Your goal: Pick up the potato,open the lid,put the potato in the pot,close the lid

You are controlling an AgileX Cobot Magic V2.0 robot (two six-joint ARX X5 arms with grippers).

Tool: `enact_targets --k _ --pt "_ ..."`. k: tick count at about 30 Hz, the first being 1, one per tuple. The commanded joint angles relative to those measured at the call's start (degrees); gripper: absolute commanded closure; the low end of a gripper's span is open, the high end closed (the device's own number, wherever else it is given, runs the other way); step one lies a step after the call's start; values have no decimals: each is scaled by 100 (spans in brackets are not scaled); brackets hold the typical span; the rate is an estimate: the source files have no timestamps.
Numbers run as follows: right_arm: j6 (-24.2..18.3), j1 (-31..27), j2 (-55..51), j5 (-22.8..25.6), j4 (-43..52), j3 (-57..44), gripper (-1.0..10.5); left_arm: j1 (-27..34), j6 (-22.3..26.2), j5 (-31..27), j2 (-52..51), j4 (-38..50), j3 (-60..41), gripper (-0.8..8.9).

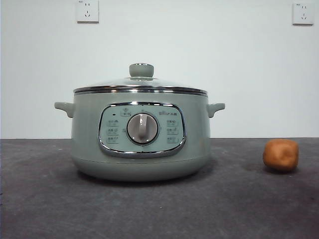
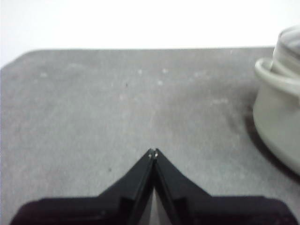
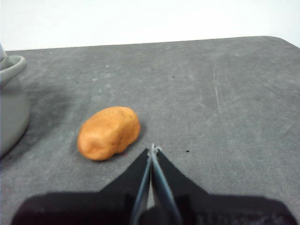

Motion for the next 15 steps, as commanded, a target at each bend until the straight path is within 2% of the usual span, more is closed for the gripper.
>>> enact_targets --k 1,3,4,9,12,15 --pt "190 -4 -7 -17 116 92 935 11 -63 11 2 190 50 803" --pt "372 -4 -7 -17 114 184 930 11 -61 57 2 223 166 795" --pt "428 -4 -7 -20 116 240 890 11 -61 120 2 219 247 755" --pt "562 -4 -2 -61 114 562 563 11 -70 313 87 212 662 480" --pt "566 -2 44 -68 105 769 465 11 -74 328 243 199 927 434" --pt "719 -2 151 -142 2 1067 438 11 -72 393 472 164 1239 435"
